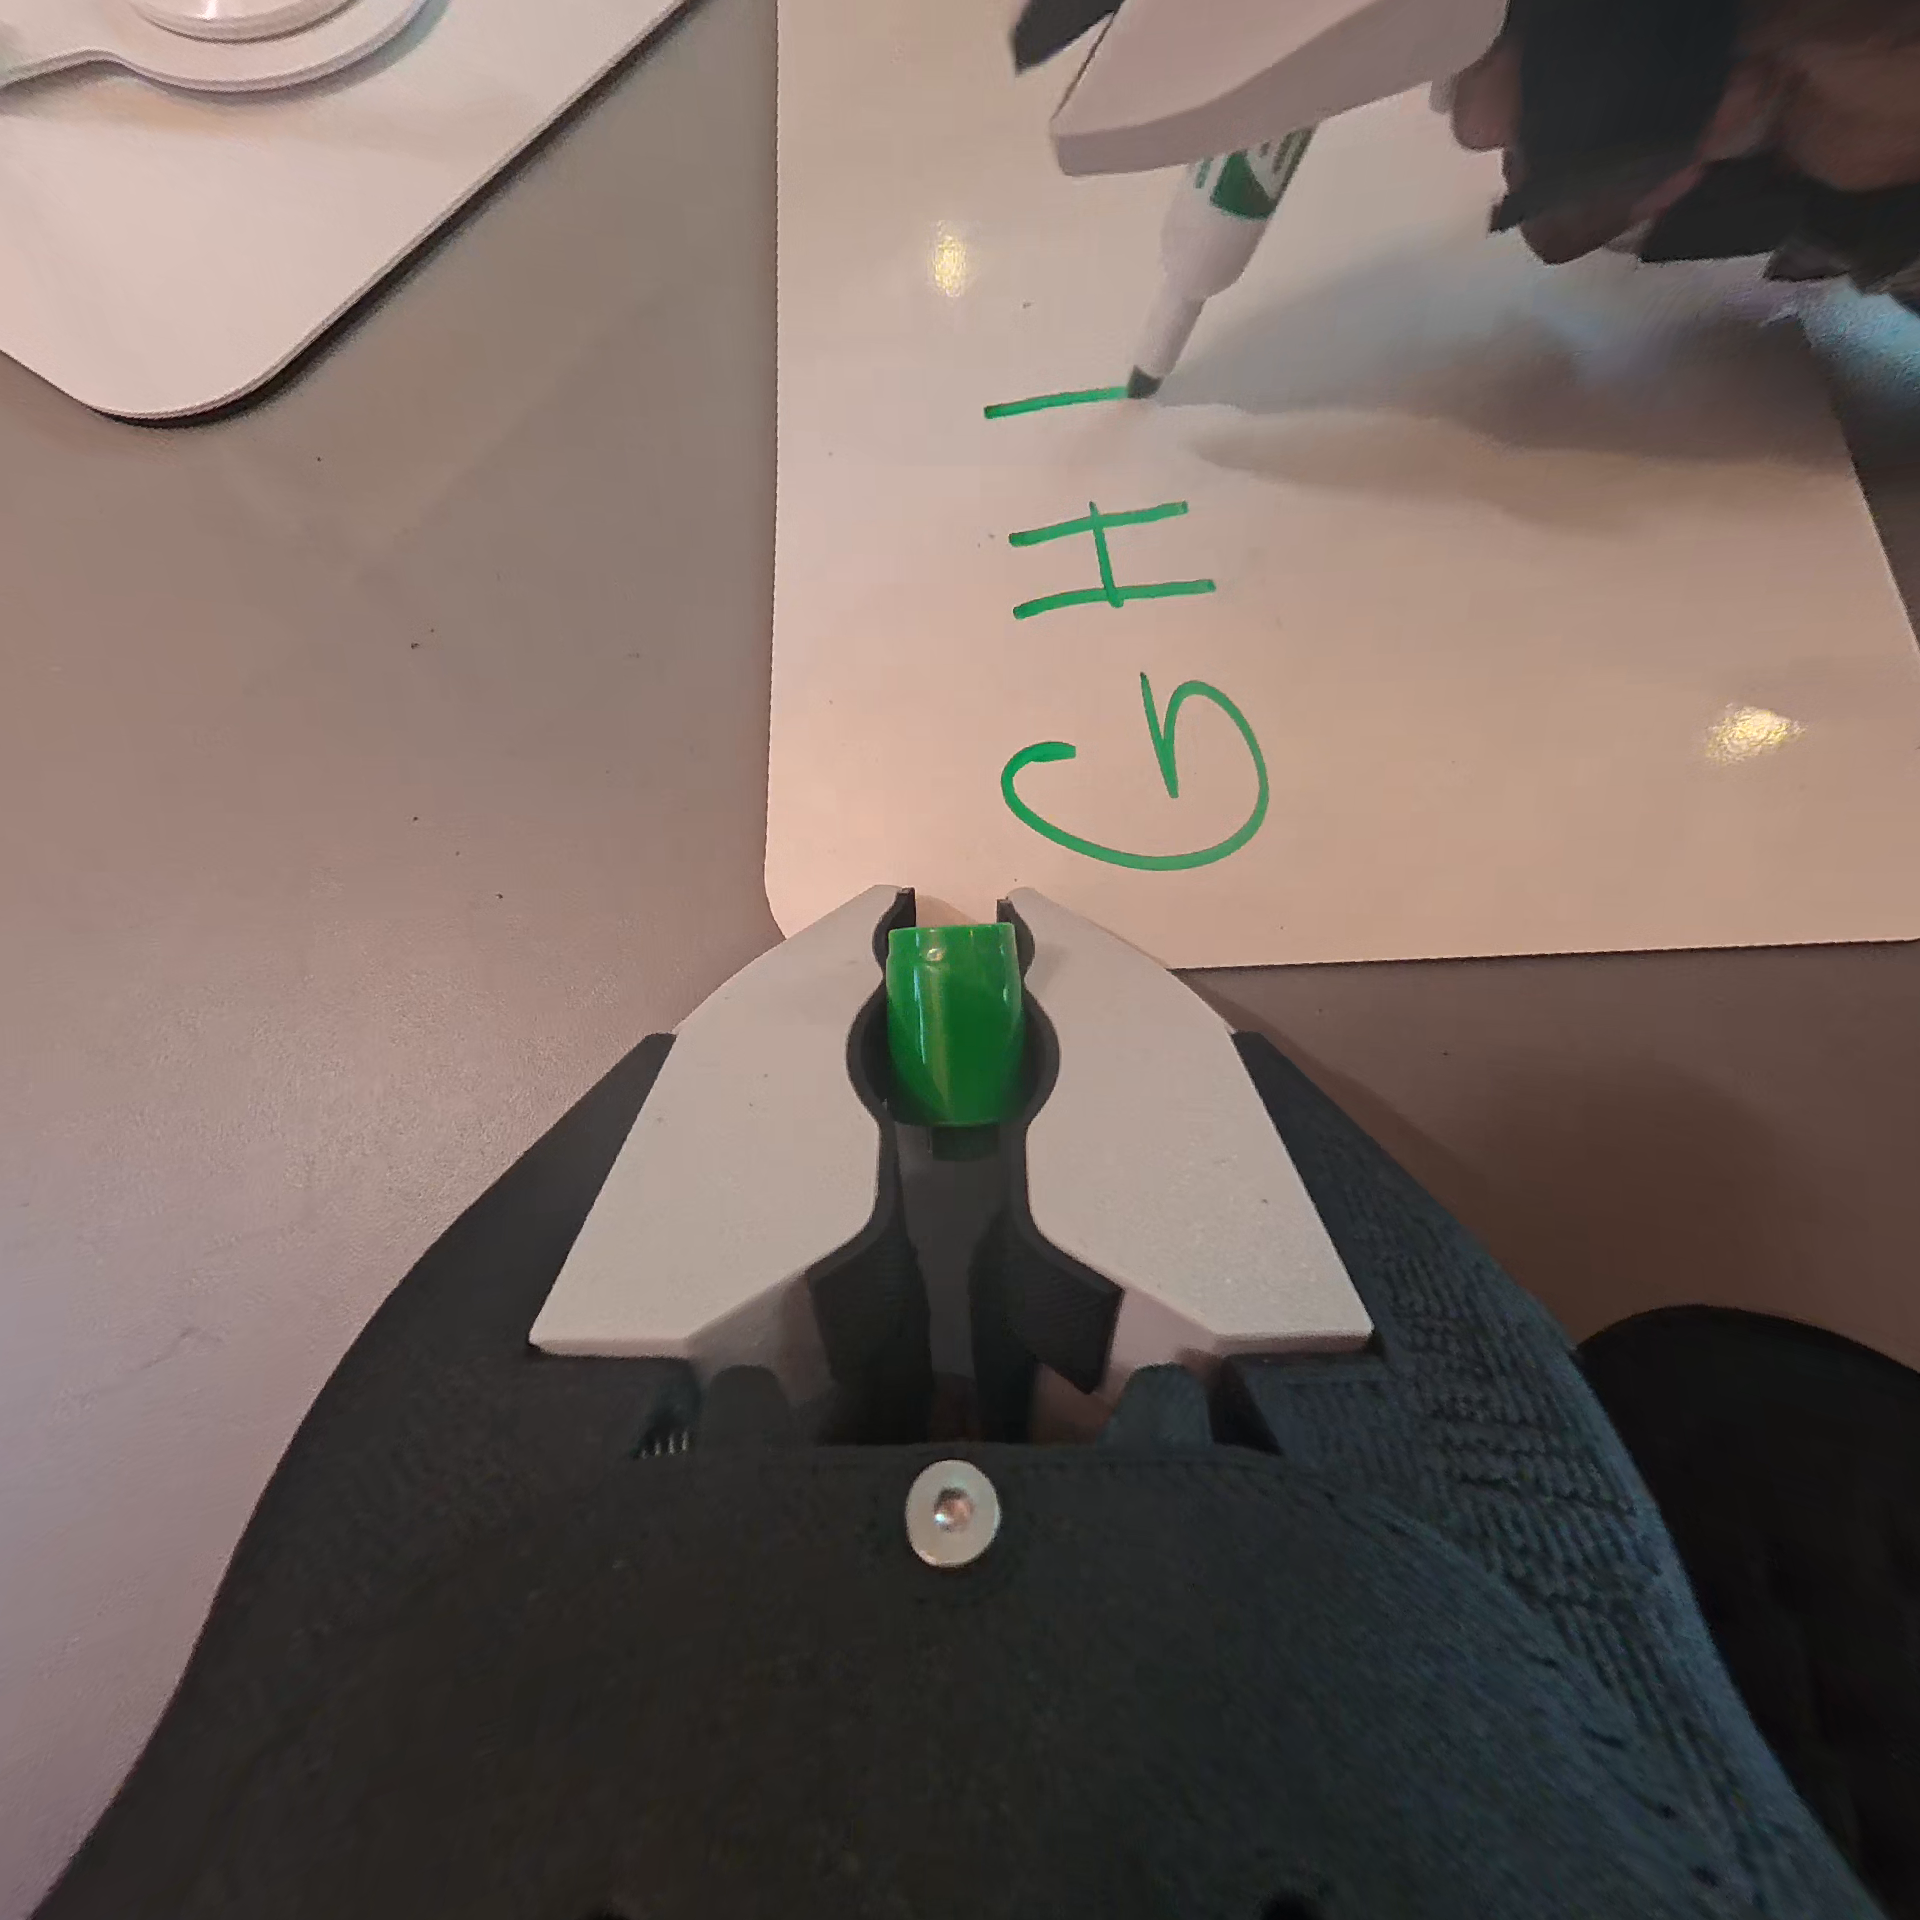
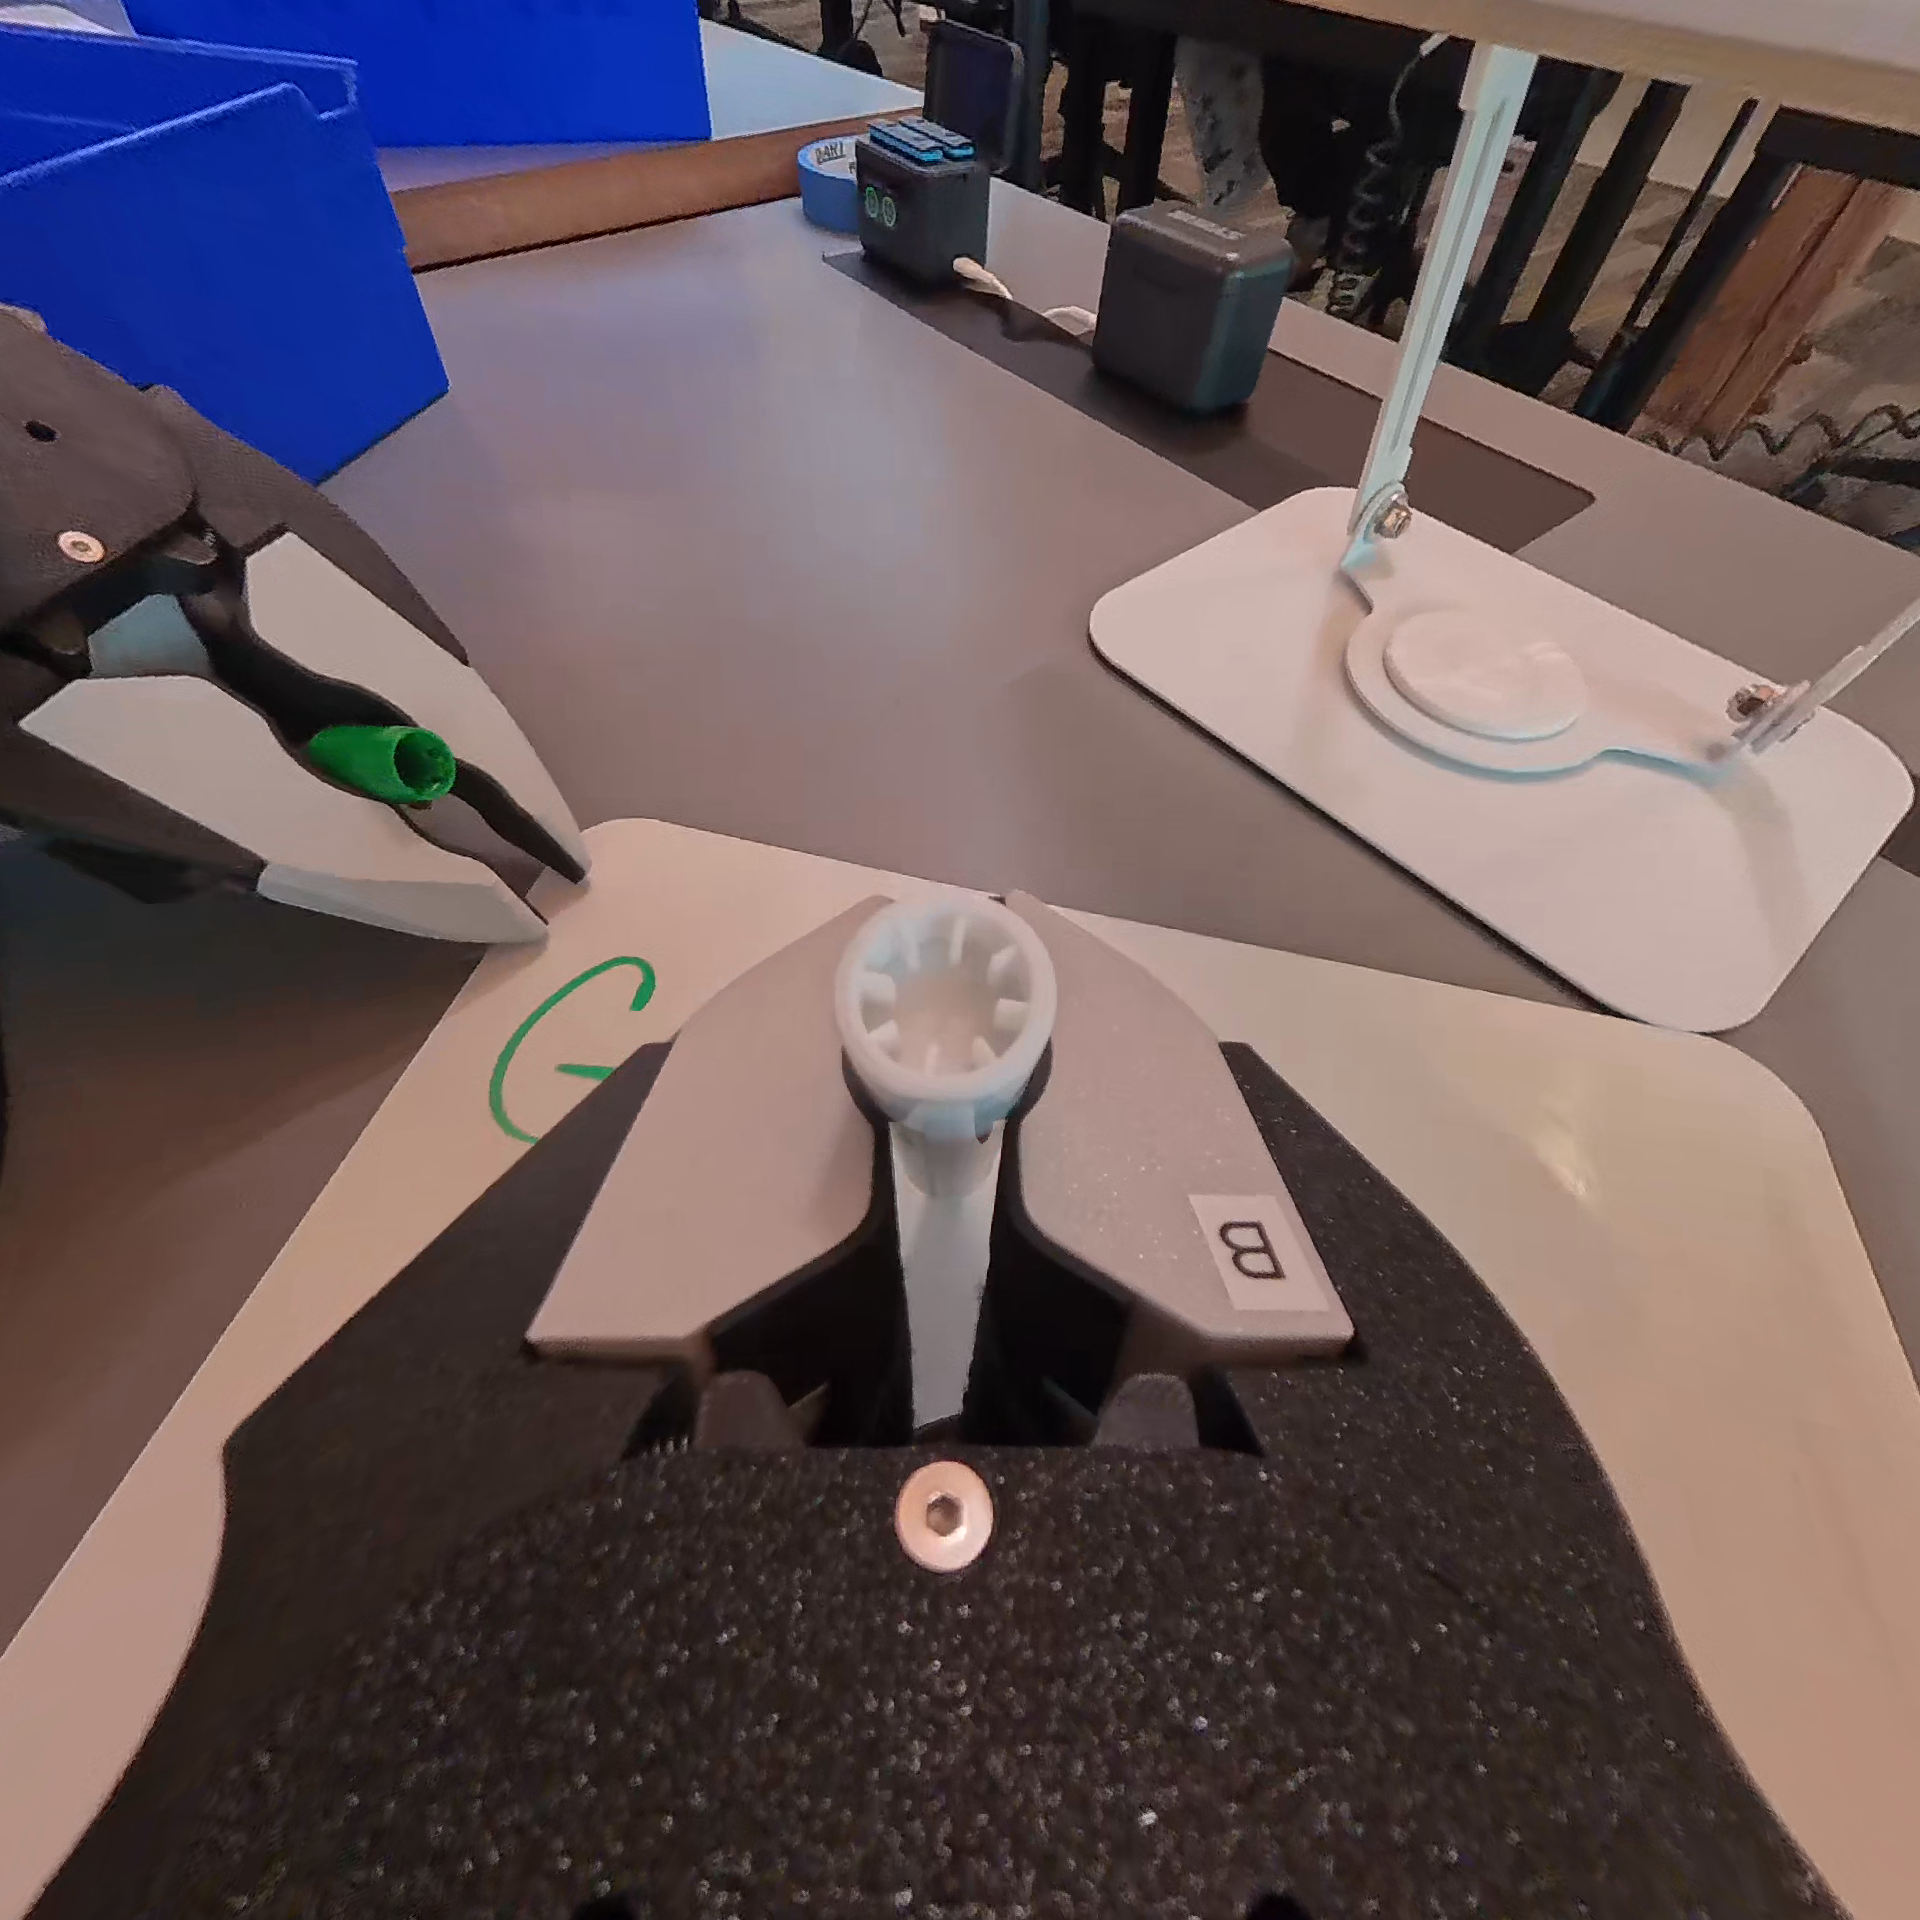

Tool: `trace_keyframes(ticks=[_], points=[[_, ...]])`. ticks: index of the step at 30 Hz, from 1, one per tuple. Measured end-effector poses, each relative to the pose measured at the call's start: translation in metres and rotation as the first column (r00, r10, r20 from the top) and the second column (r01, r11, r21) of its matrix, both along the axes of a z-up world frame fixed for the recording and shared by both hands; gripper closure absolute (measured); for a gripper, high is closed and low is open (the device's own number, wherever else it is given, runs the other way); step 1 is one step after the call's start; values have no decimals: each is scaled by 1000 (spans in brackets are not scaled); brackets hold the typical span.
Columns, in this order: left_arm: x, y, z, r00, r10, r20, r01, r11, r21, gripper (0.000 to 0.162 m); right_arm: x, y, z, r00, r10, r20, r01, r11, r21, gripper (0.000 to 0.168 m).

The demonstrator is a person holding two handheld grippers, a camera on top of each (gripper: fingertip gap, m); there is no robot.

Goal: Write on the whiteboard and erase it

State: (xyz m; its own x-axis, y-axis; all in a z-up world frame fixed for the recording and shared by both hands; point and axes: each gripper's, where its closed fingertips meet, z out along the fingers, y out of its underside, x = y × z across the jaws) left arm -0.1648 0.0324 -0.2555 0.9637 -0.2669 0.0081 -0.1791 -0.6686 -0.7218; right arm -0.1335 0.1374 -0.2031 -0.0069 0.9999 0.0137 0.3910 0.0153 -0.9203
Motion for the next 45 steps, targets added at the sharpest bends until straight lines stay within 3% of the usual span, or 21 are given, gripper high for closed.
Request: trace_keyframes(ticks=[5, 9, 15, 18, 23, 28, 34, 40, 45], points=[[0, 0, 0, 1000, -3, -4, 3, 1000, 2, 145, -25, -8, 16, 995, 48, -87, -48, 999, -2, 153], [1, 0, -1, 1000, -3, 2, 3, 1000, 1, 145, -34, -16, 3, 995, 85, -42, -85, 996, 4, 153], [0, 0, -1, 1000, -3, 0, 3, 1000, 0, 145, -21, 18, 5, 999, -14, -52, 15, 1000, 9, 153], [1, 0, 0, 1000, -3, 2, 3, 1000, 1, 145, -10, 6, 14, 997, 7, -83, -7, 1000, 1, 153], [1, 0, 0, 1000, -4, 1, 4, 1000, 2, 145, 2, -17, 4, 998, 60, -36, -60, 998, -11, 153], [1, 0, 0, 1000, -4, 1, 4, 1000, 2, 145, 8, 19, 0, 1000, -25, -5, 25, 1000, -6, 153], [1, 0, -1, 1000, -6, 1, 6, 1000, 1, 146, -14, 39, 14, 998, -18, -62, 20, 999, 25, 153], [1, 0, 0, 1000, -6, 6, 6, 1000, 1, 145, -32, 39, 1, 999, 38, -17, -37, 998, 53, 153], [1, 0, -1, 1000, -6, 4, 6, 1000, 1, 145, -7, 49, -1, 1000, -7, 5, 6, 998, 64, 153]])
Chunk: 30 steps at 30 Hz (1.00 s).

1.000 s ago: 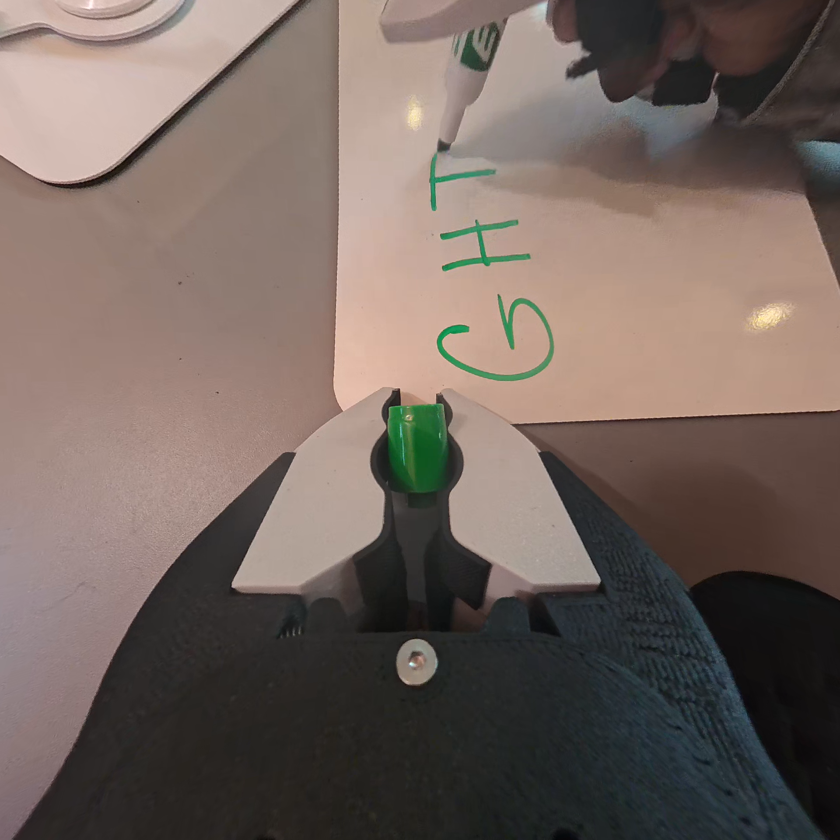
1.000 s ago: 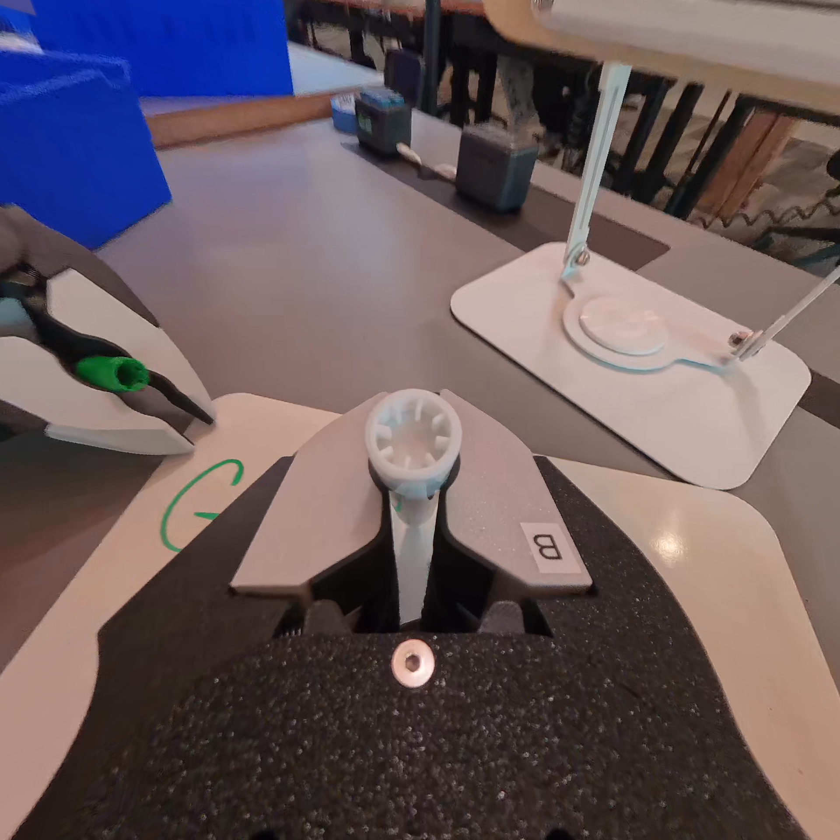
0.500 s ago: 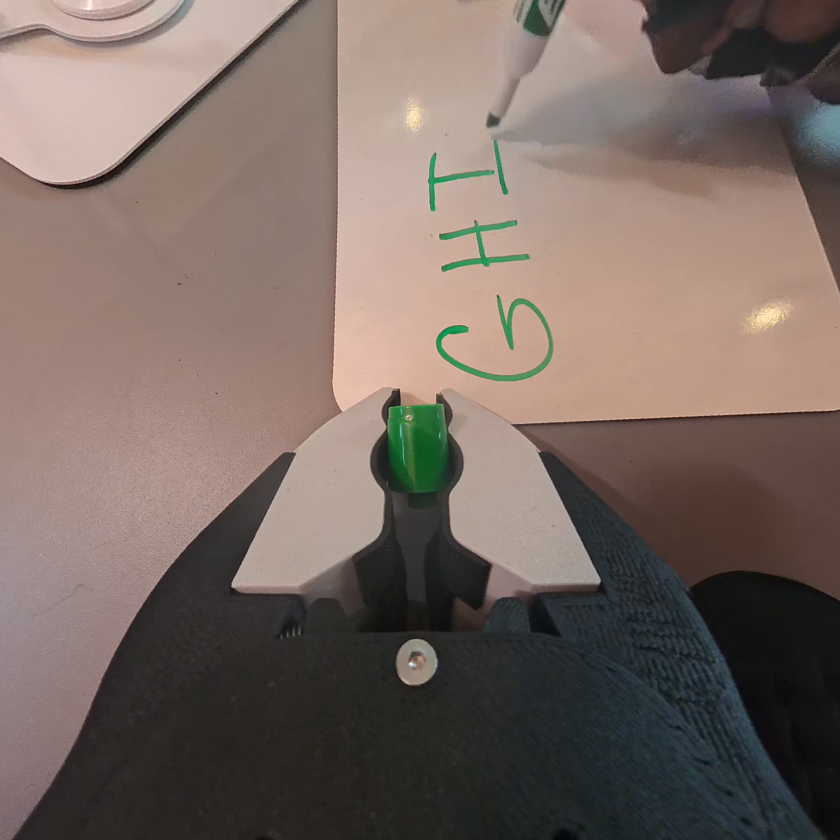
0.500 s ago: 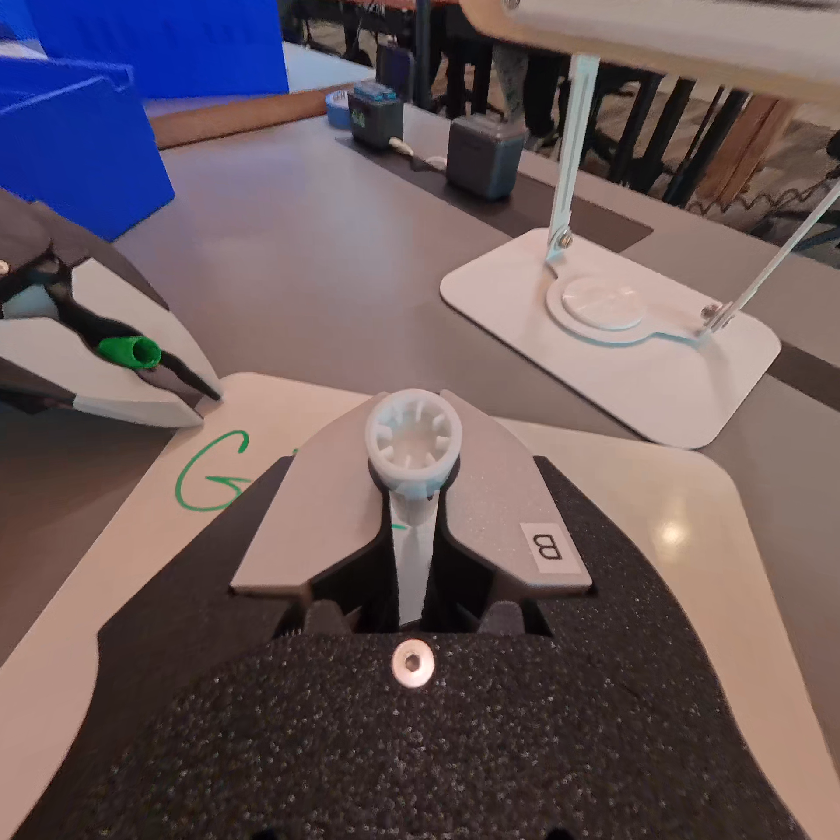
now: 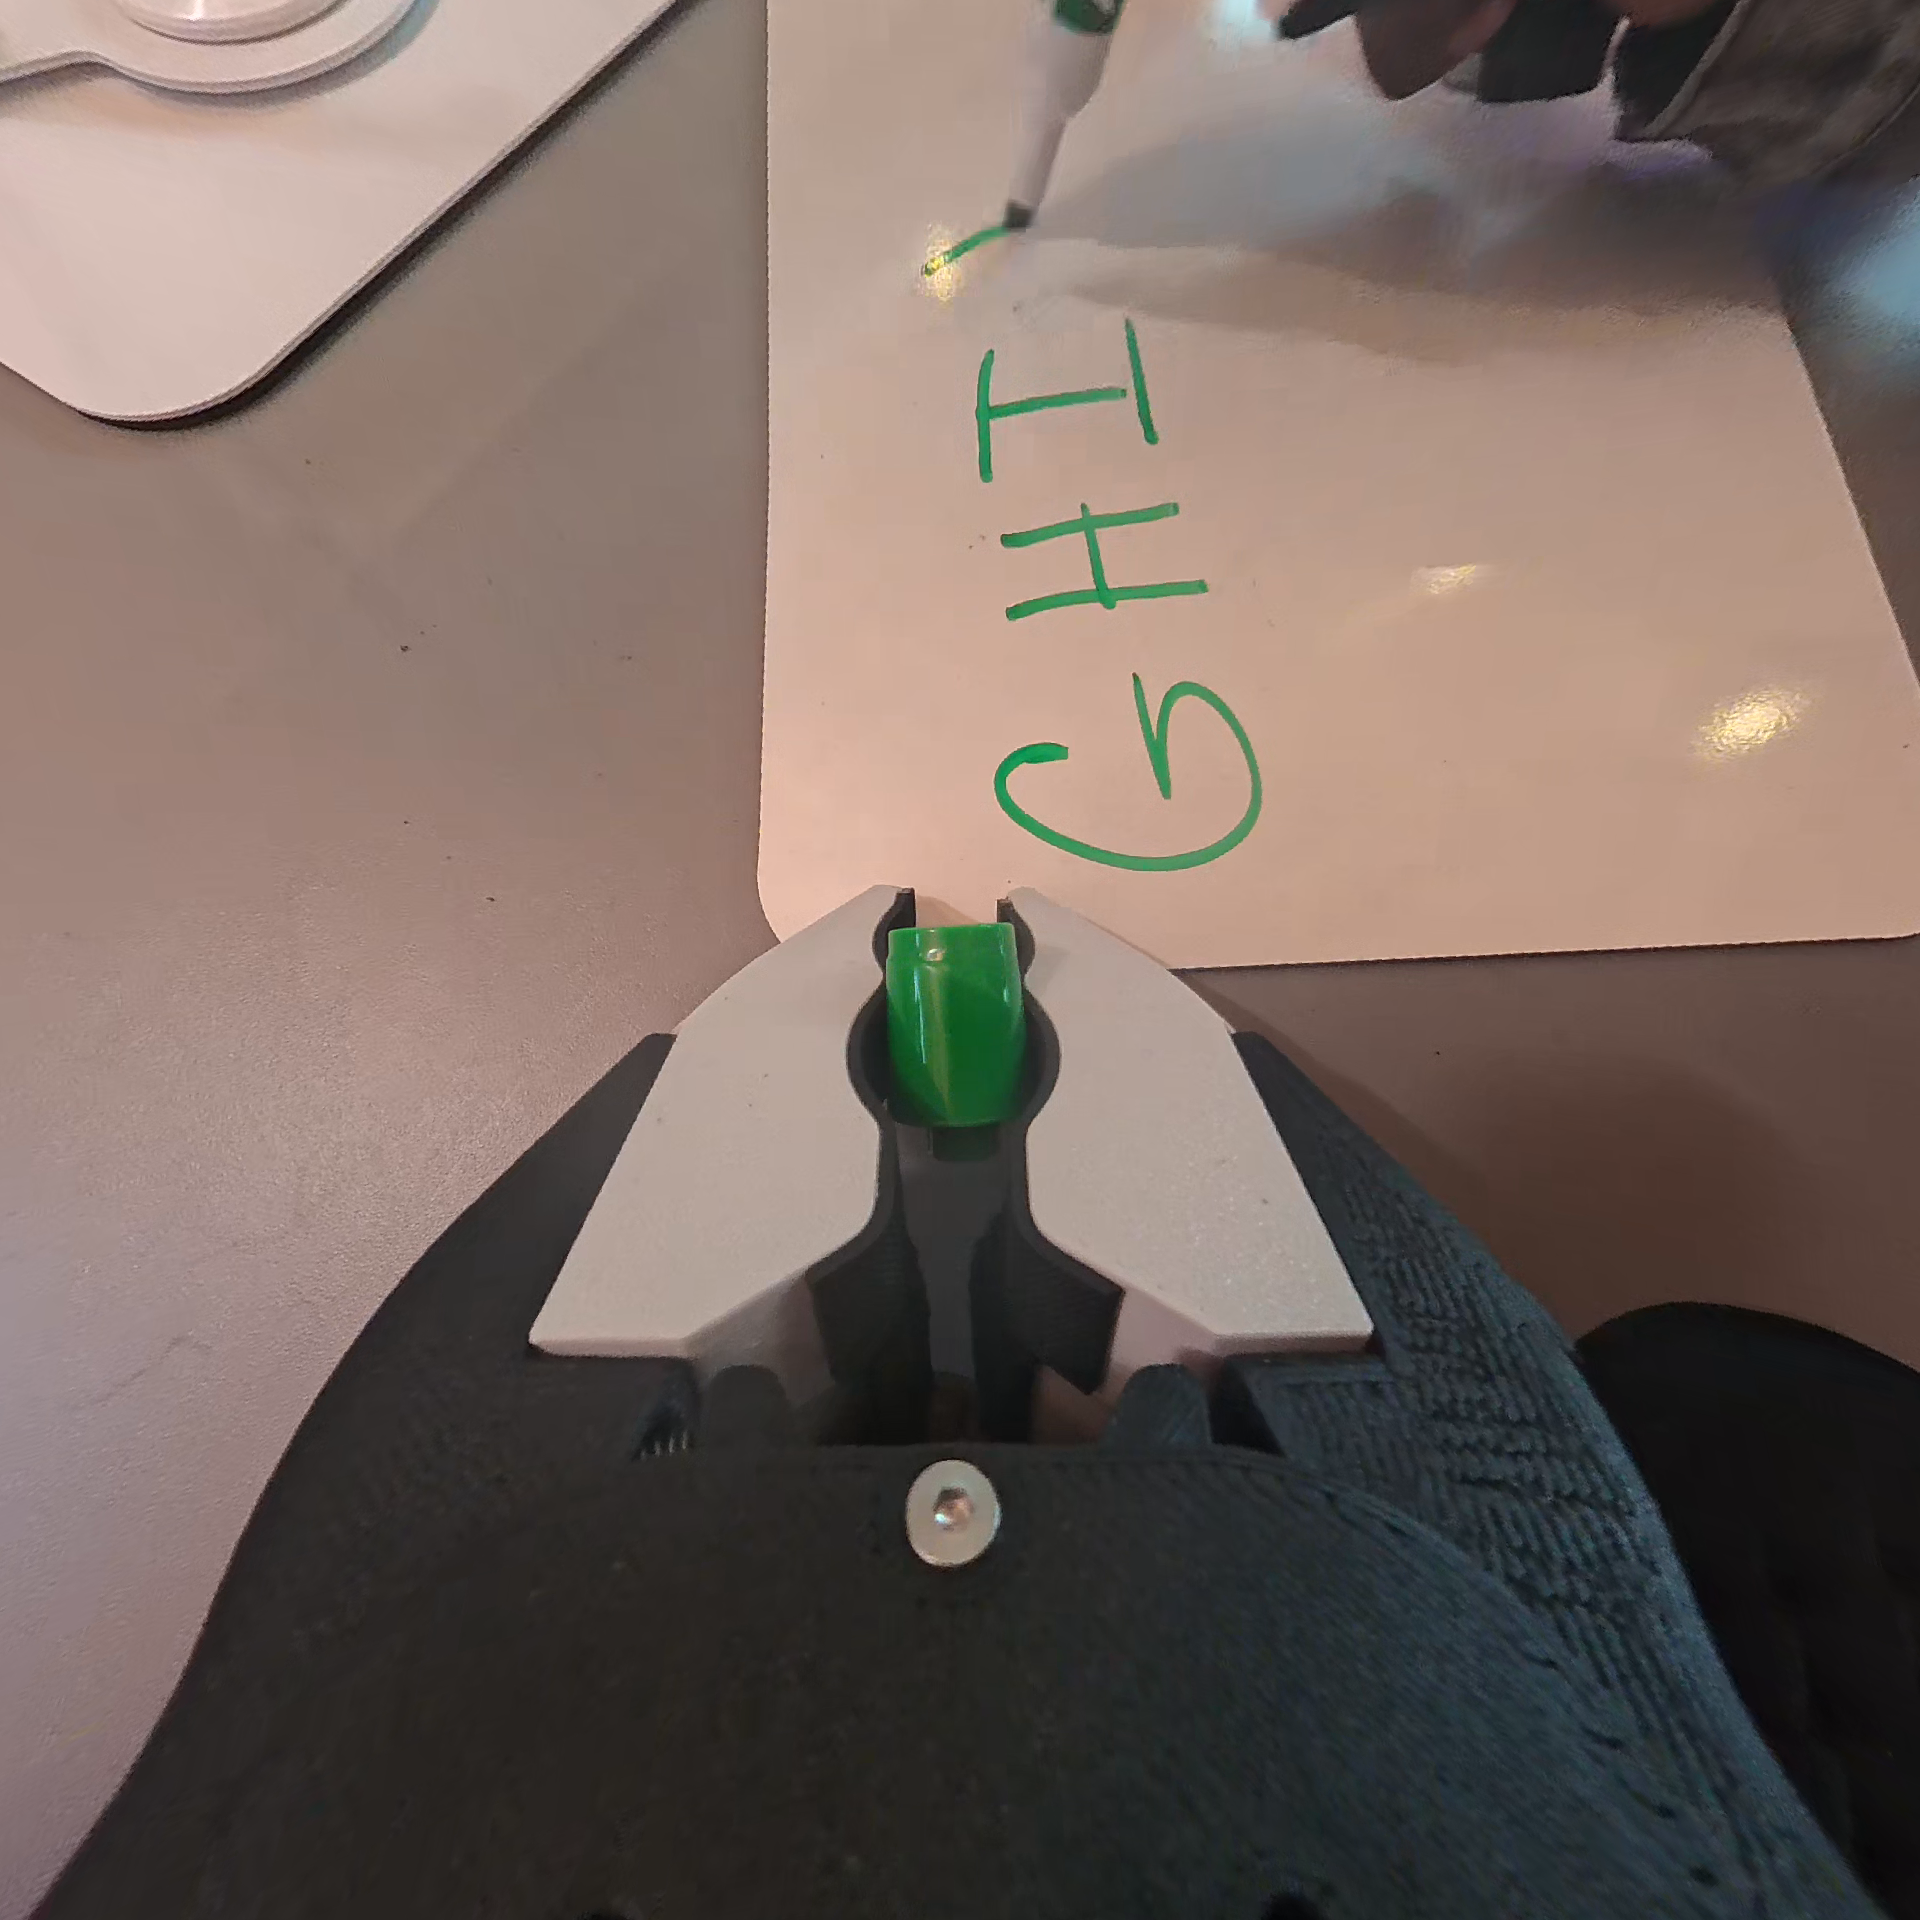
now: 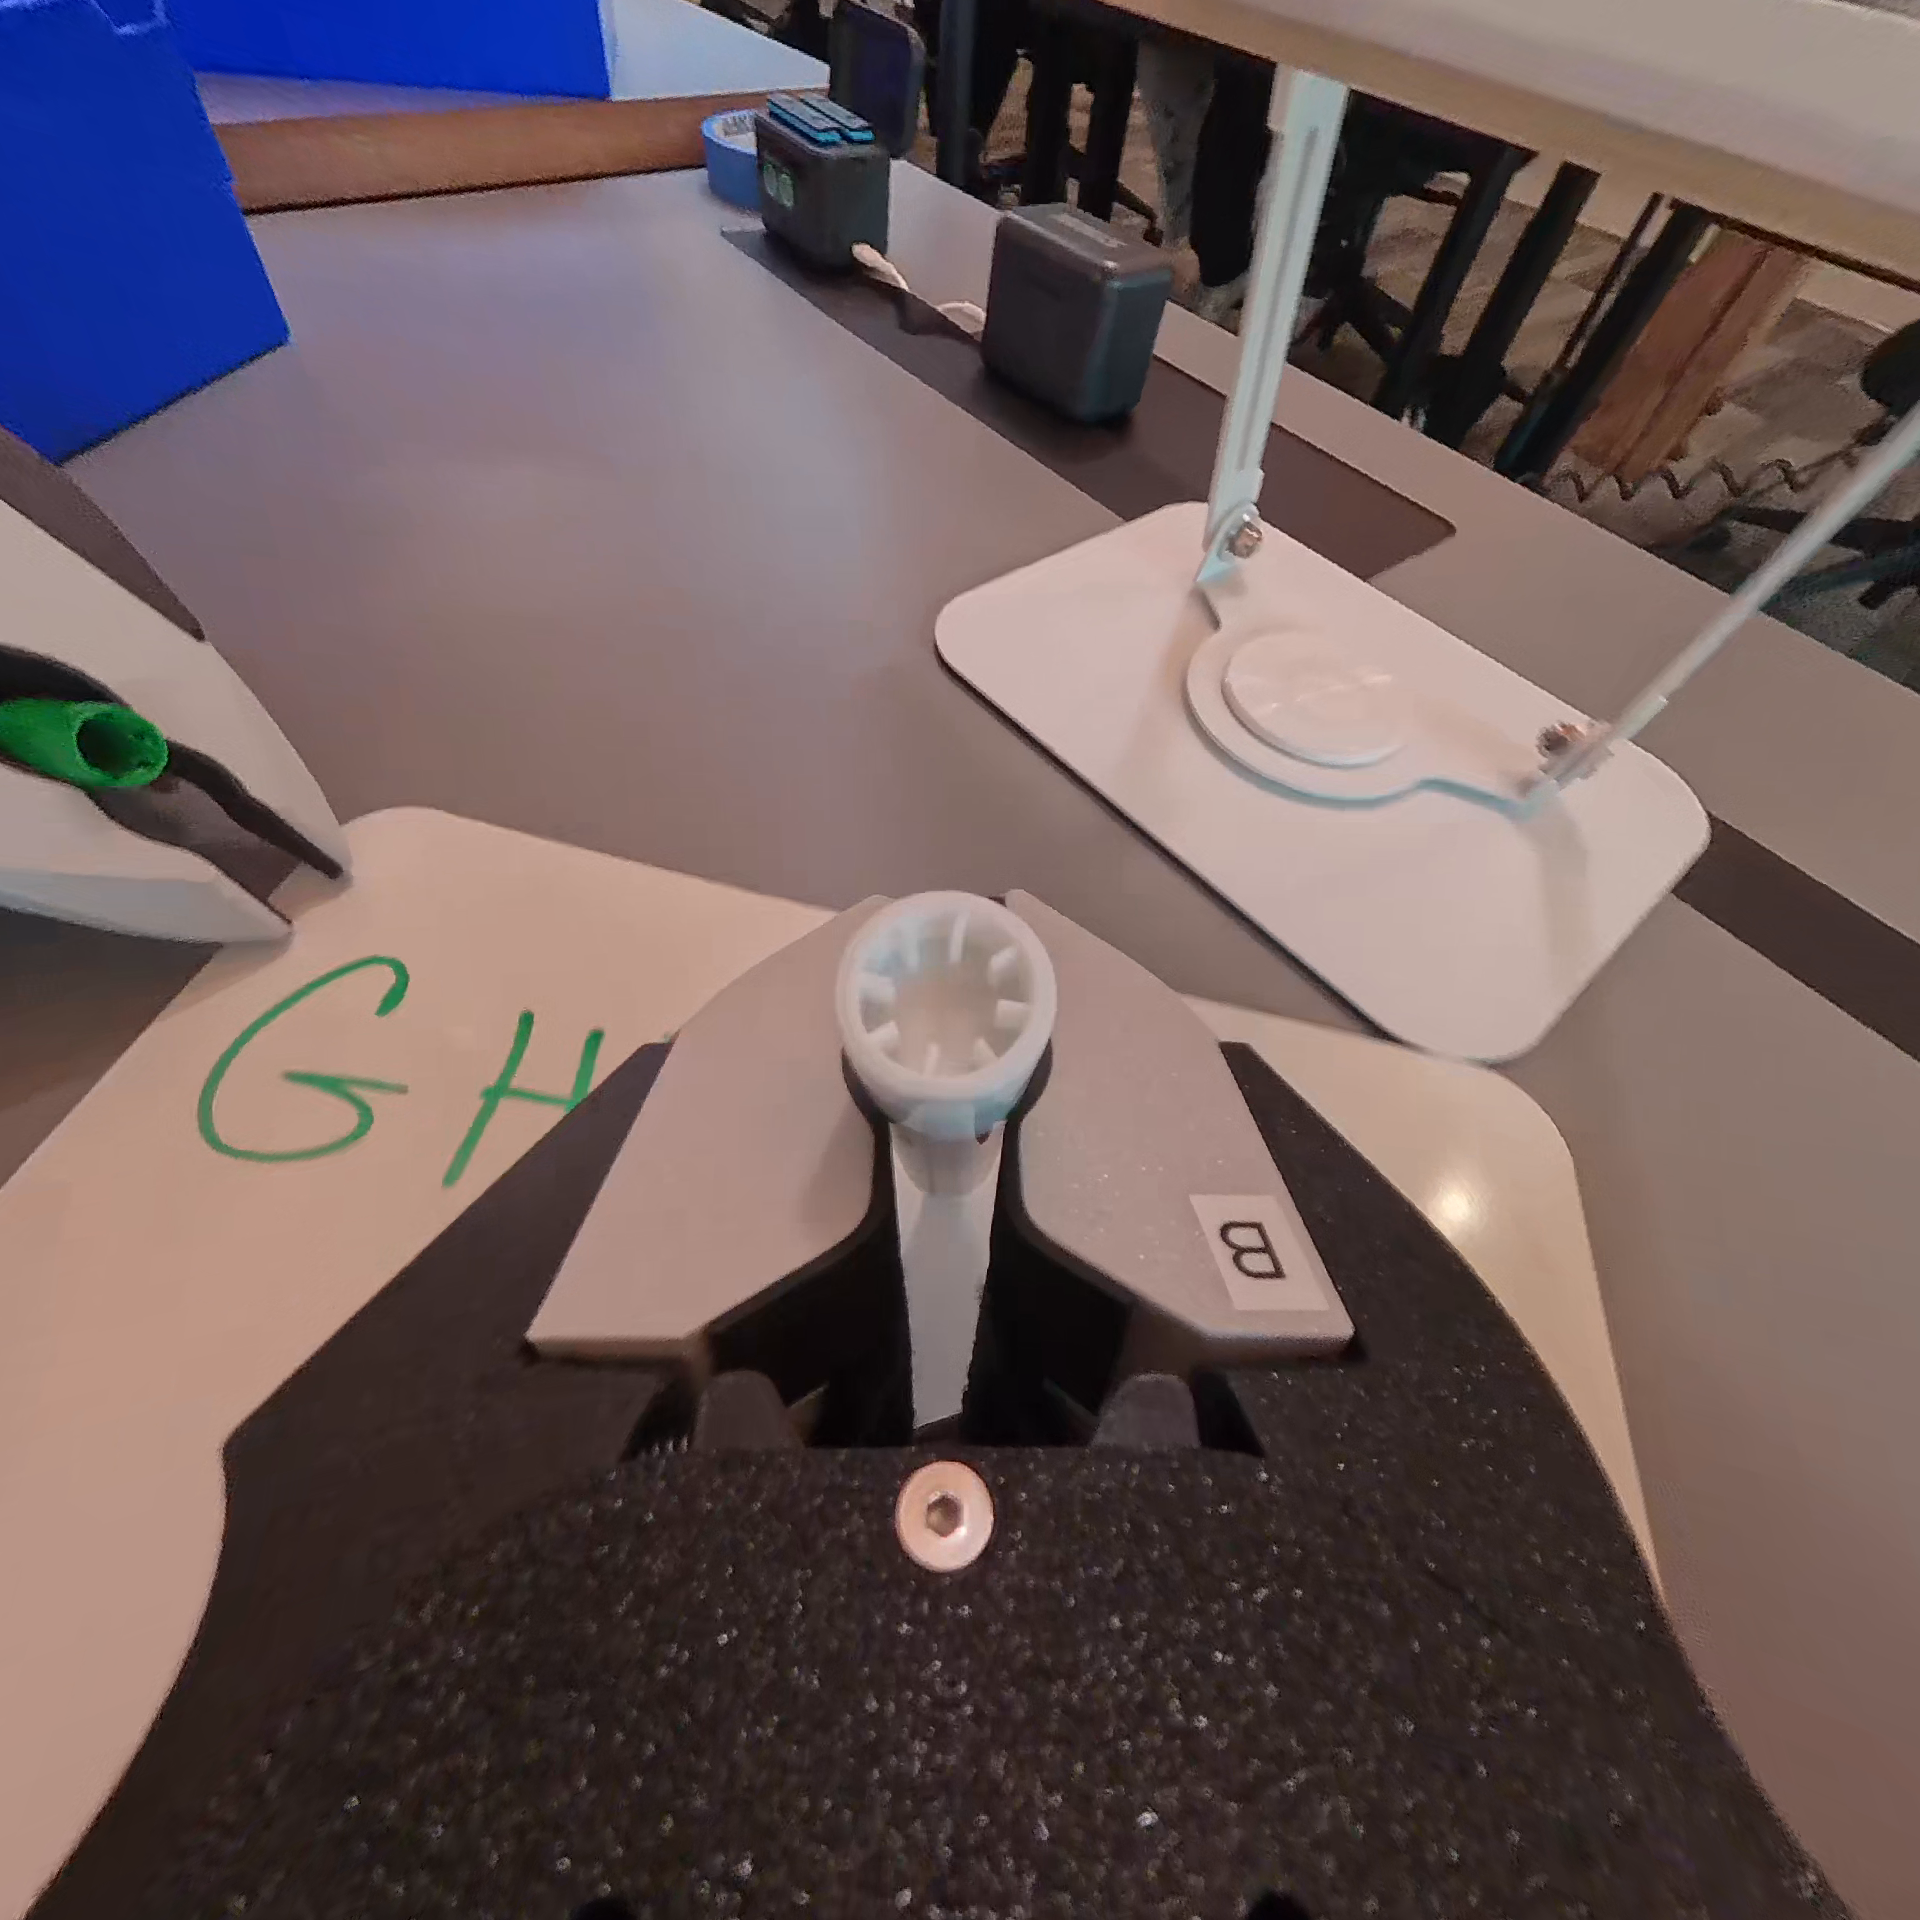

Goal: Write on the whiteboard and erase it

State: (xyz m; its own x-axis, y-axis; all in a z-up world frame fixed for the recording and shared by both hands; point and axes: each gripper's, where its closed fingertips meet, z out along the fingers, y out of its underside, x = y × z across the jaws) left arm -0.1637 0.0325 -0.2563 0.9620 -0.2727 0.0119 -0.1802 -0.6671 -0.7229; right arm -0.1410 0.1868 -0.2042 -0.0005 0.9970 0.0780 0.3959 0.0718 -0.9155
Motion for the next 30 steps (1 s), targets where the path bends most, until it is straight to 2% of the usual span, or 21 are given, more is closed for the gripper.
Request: trace_keyframes(ticks=[4, 6, 11, 15, 21, 23, 30], points=[[0, 0, 0, 1000, -2, -1, 2, 1000, -2, 146, 19, -10, 0, 1000, 1, 6, 0, 1000, -7, 153], [1, 0, 0, 1000, -5, -3, 5, 1000, -2, 146, 12, -24, 0, 999, 34, -6, -34, 999, -7, 153], [1, 0, 0, 1000, -7, 1, 7, 1000, 1, 145, -17, -19, 10, 997, 45, -67, -46, 999, -17, 153], [1, 0, 0, 1000, -7, 4, 7, 1000, 0, 145, -26, -26, 2, 995, 86, -42, -86, 996, -7, 153], [1, 0, 0, 1000, -8, 5, 8, 1000, -1, 146, -14, 19, 4, 997, 5, -81, -9, 999, -52, 153], [1, 0, 0, 1000, -9, 3, 9, 1000, 0, 145, -13, 25, 10, 993, 3, -121, -10, 998, -59, 153], [1, 0, 0, 1000, -9, 5, 9, 1000, 1, 146, -13, 29, 2, 996, 23, -87, -27, 998, -50, 153]])
